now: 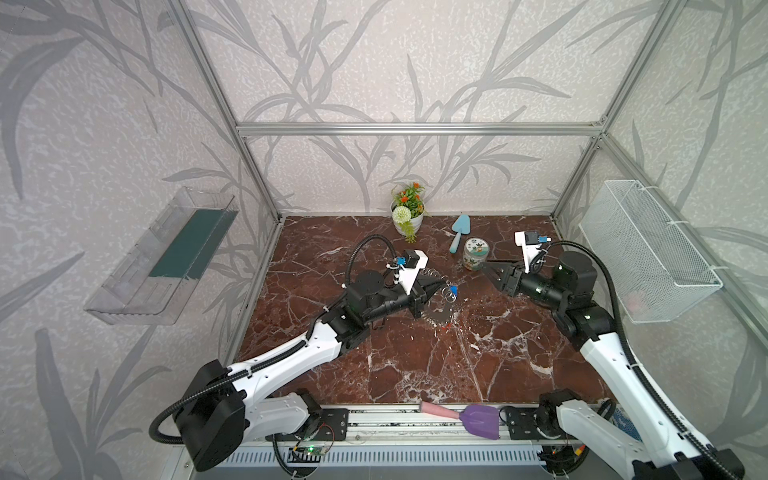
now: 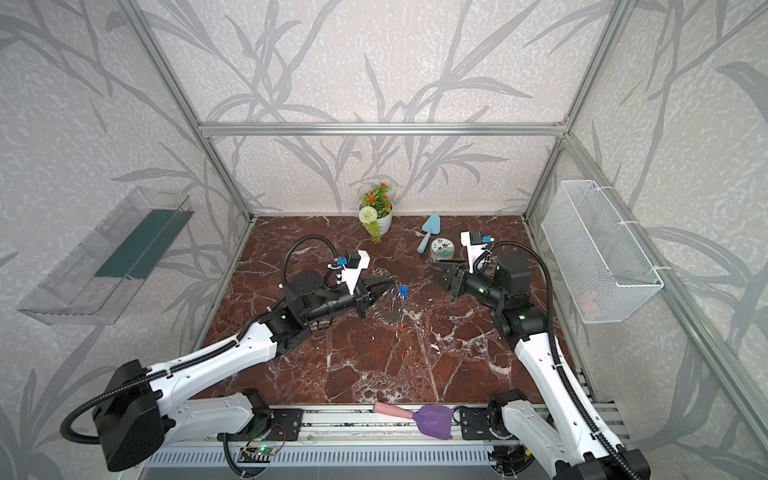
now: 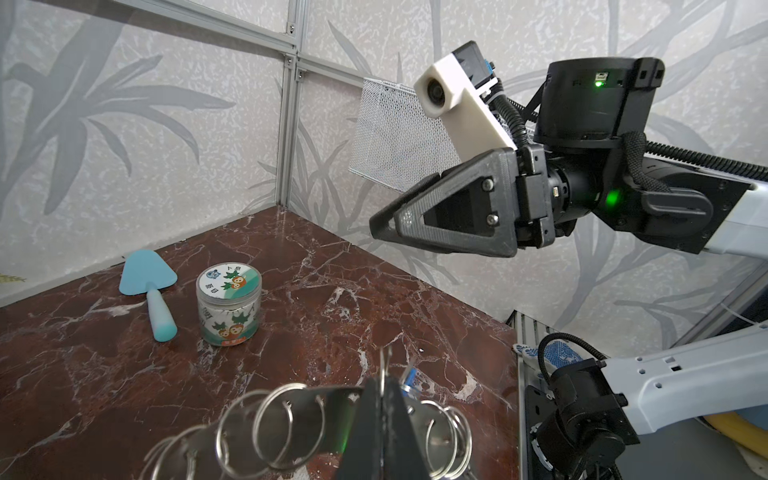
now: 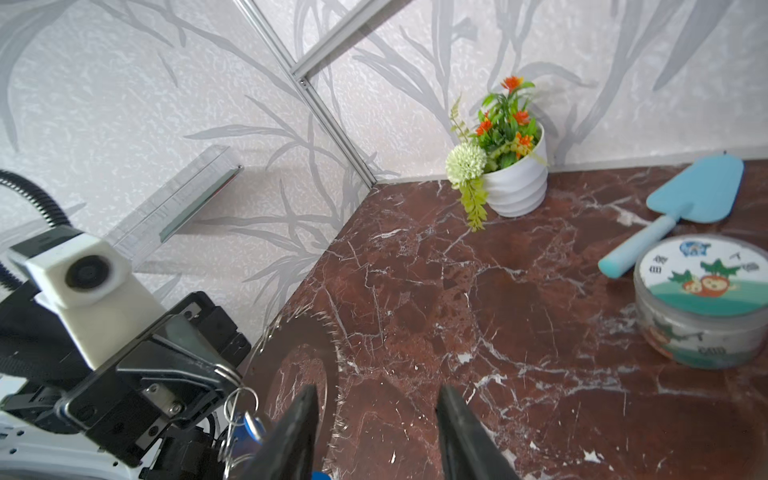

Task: Put the keys on the keyring
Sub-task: 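Open the right gripper and draw it back from the plate, then move the right gripper back toward the plate held by the left gripper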

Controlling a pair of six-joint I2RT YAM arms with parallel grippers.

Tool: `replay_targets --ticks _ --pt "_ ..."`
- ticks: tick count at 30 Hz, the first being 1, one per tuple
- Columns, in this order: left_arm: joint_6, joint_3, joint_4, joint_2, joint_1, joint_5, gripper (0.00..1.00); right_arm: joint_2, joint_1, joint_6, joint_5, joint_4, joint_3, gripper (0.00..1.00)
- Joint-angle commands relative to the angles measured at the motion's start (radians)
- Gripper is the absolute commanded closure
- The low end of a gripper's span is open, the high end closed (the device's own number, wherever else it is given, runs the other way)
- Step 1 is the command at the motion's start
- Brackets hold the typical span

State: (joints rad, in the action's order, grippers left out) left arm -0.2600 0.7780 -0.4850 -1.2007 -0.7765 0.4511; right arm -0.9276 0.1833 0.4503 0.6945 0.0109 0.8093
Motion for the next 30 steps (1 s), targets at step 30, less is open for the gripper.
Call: replay_targets --ticks 30 --pt "-0.096 0.272 0.046 -0.129 0.197 0.537 1.00 -0.138 0.171 0.195 0.198 0.699 -0.104 0.47"
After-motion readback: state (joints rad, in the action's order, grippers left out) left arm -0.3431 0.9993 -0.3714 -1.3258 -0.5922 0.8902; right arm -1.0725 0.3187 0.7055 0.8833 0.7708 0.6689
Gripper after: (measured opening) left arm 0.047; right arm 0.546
